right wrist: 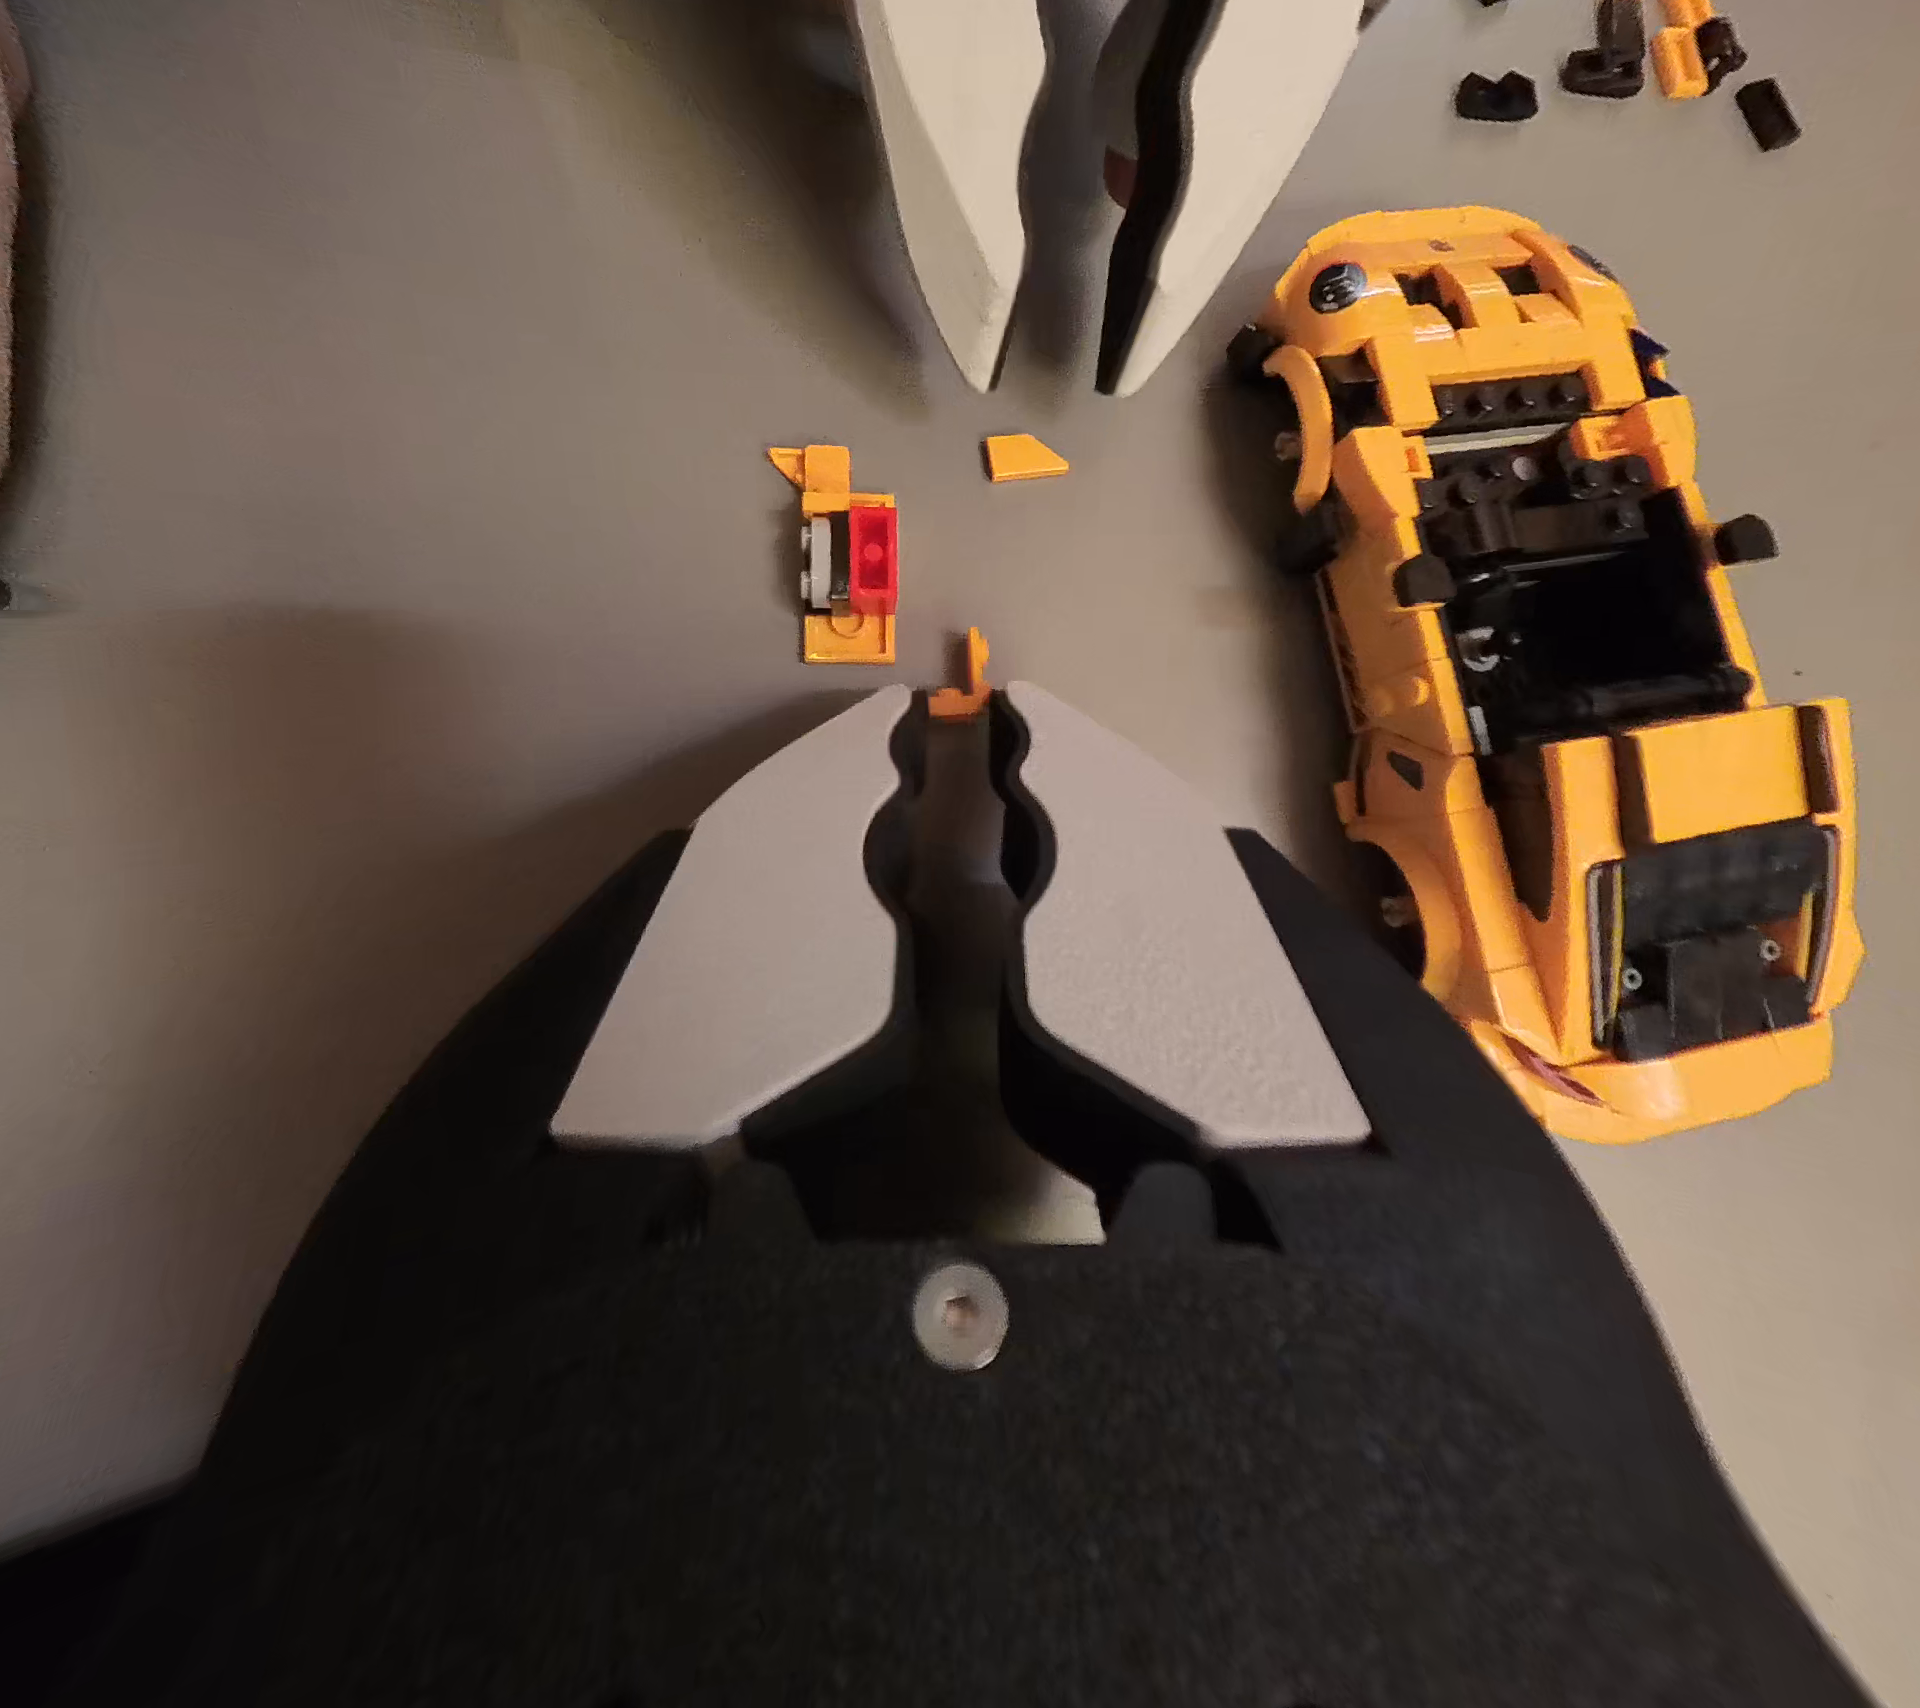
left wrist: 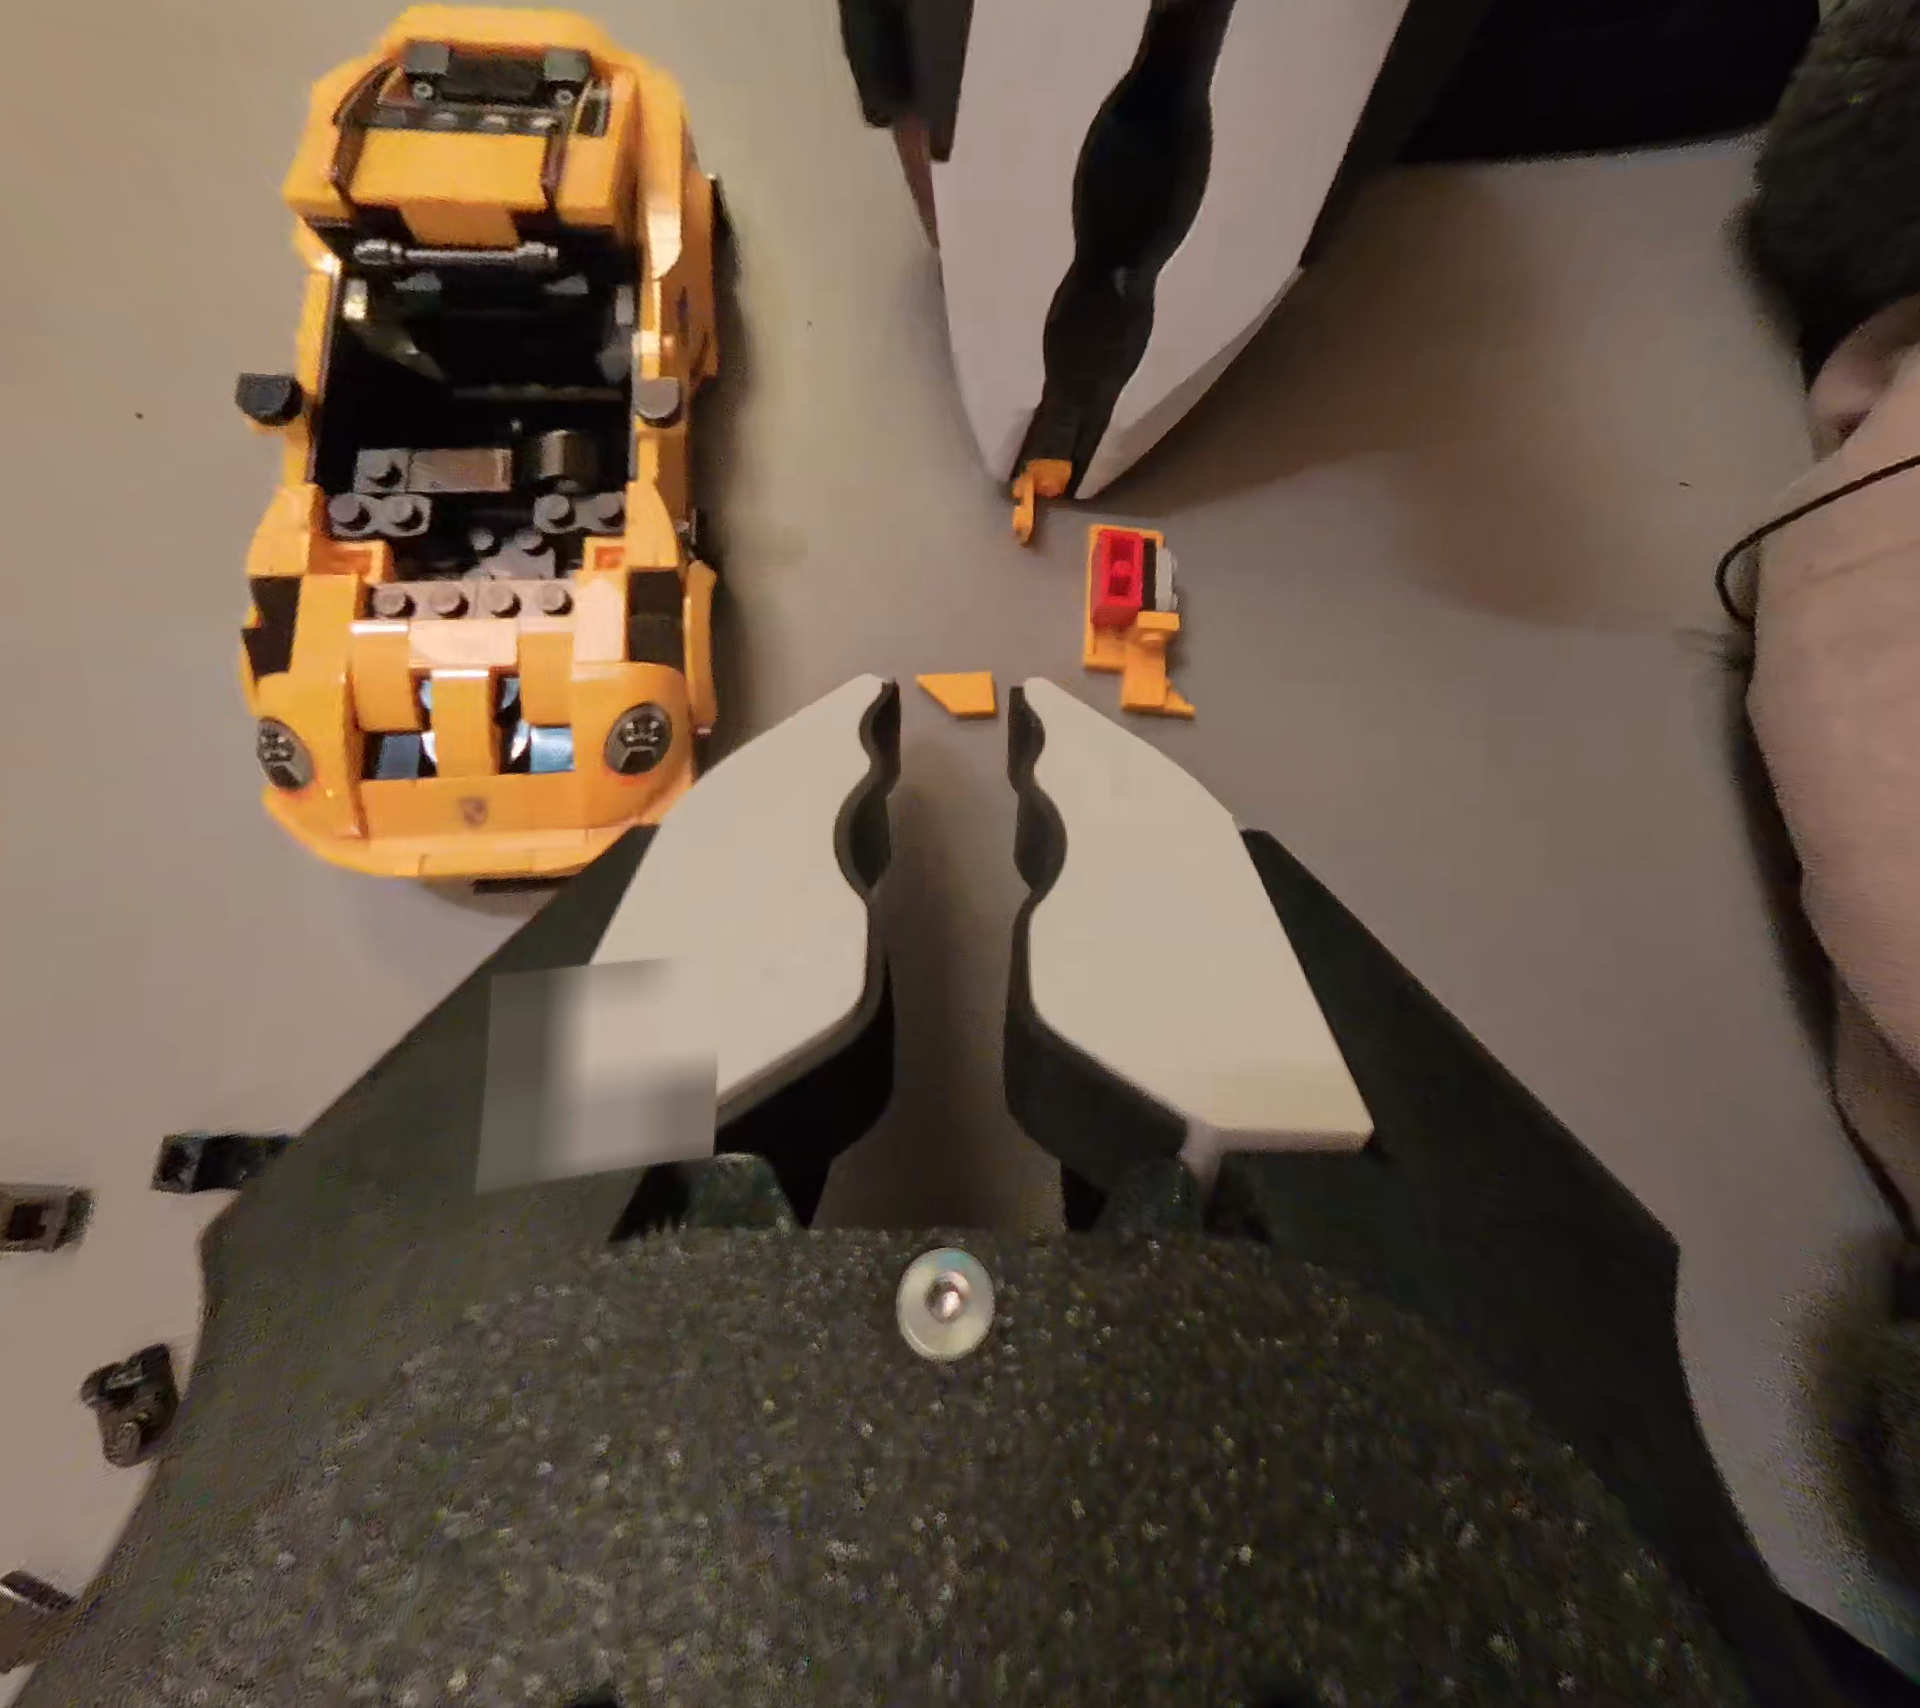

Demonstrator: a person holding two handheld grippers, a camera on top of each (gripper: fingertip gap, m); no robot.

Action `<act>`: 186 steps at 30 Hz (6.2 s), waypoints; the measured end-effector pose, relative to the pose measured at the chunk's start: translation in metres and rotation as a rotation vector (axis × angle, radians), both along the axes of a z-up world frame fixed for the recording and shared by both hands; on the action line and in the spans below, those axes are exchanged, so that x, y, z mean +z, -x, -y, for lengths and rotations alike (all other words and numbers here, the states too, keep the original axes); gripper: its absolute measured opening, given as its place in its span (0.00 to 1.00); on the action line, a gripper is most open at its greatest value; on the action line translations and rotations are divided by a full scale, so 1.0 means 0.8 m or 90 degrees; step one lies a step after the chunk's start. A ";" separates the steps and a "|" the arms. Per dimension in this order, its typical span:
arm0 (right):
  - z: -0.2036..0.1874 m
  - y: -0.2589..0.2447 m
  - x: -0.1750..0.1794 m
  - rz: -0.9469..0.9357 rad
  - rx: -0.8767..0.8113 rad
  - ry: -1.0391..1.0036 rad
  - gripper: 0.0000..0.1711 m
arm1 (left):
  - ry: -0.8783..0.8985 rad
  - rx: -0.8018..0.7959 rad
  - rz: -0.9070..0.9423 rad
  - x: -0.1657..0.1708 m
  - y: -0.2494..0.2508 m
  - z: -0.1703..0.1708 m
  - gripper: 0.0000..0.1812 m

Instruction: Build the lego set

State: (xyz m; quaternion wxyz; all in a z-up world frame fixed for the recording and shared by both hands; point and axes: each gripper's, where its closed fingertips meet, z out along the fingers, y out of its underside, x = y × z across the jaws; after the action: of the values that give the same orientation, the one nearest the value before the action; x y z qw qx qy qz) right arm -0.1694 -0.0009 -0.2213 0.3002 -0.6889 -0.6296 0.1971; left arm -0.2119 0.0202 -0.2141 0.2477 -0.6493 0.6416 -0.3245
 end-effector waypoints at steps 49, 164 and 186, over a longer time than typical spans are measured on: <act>-0.031 -0.015 0.038 -0.174 -0.065 -0.001 0.07 | -0.047 -0.014 0.199 0.056 -0.051 -0.004 0.07; 0.021 -0.012 0.047 -0.133 -0.082 0.167 0.05 | -0.054 -0.104 0.200 0.059 -0.052 0.044 0.05; 0.042 0.008 0.118 -0.257 0.059 -0.280 0.05 | 0.212 -0.155 0.330 0.104 -0.055 0.080 0.13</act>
State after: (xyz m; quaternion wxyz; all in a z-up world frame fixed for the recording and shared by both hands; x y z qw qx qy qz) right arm -0.1760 -0.0345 -0.1269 0.5521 -0.5248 -0.6155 0.2022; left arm -0.1679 -0.0438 -0.1308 0.2525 -0.4949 0.5684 -0.6068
